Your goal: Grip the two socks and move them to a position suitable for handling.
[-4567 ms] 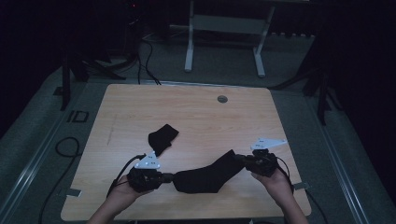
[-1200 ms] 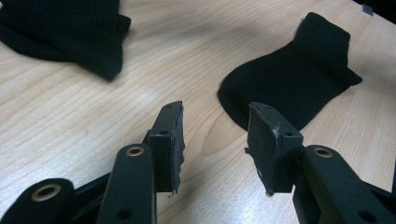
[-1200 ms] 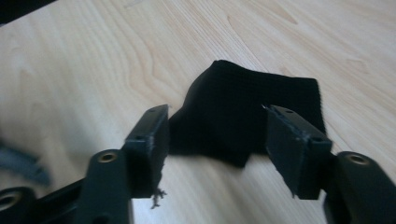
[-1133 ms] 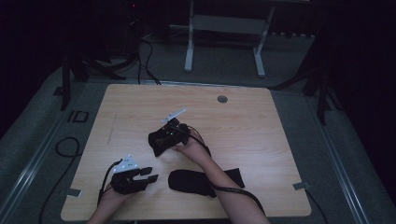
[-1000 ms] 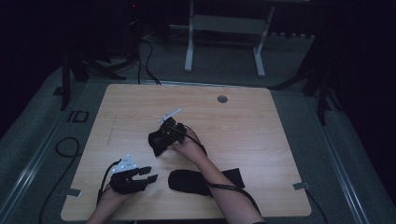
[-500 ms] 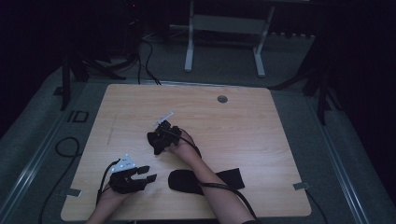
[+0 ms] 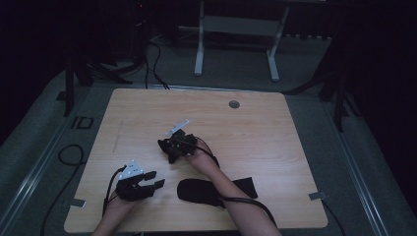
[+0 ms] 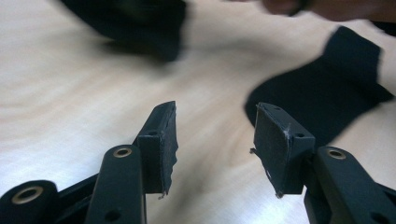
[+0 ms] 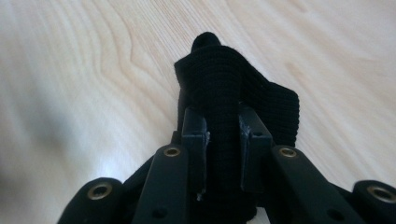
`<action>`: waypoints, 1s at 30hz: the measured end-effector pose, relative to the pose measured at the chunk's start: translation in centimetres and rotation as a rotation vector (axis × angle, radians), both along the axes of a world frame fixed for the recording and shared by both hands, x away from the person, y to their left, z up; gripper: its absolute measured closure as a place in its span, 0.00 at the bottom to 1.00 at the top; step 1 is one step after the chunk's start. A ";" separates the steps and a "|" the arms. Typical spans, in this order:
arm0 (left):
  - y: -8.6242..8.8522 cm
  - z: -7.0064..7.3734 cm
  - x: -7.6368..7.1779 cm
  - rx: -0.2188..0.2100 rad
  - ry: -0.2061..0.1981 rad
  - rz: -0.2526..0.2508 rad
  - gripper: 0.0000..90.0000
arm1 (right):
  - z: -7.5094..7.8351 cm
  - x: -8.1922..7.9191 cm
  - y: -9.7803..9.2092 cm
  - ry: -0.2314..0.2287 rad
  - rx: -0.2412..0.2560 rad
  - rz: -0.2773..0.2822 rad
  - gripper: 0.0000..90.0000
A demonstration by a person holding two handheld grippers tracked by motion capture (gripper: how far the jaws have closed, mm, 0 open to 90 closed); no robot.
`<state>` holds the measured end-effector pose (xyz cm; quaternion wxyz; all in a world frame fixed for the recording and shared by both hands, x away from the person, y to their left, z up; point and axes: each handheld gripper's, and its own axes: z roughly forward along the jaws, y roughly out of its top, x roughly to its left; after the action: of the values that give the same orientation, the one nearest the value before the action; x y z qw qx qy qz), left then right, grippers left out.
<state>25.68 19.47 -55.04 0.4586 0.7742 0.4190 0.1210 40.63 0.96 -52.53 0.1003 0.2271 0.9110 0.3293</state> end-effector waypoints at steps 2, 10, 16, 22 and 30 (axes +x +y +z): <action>-0.1 0.4 0.4 -0.006 -0.003 0.030 0.55 | 0.8 -0.7 -1.5 -0.006 0.029 0.003 0.85; -2.0 1.0 2.0 -0.044 0.027 0.025 0.47 | 2.3 -3.3 -8.0 -0.066 0.067 -0.023 0.85; -4.7 1.2 3.6 -0.032 0.025 -0.037 0.47 | 2.3 -4.4 -11.8 -0.078 0.080 -0.058 0.84; -6.9 1.2 4.8 0.002 0.027 -0.061 0.47 | 0.8 -2.5 -13.3 -0.053 0.038 -0.149 0.84; -8.7 0.6 7.0 0.061 0.054 -0.069 0.49 | -2.7 -1.7 -13.2 0.000 -0.013 -0.188 0.83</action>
<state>32.71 10.80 -54.48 0.4272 0.8048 0.4005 0.0970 38.95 -12.29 -55.18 0.1320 0.3109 0.8879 0.3123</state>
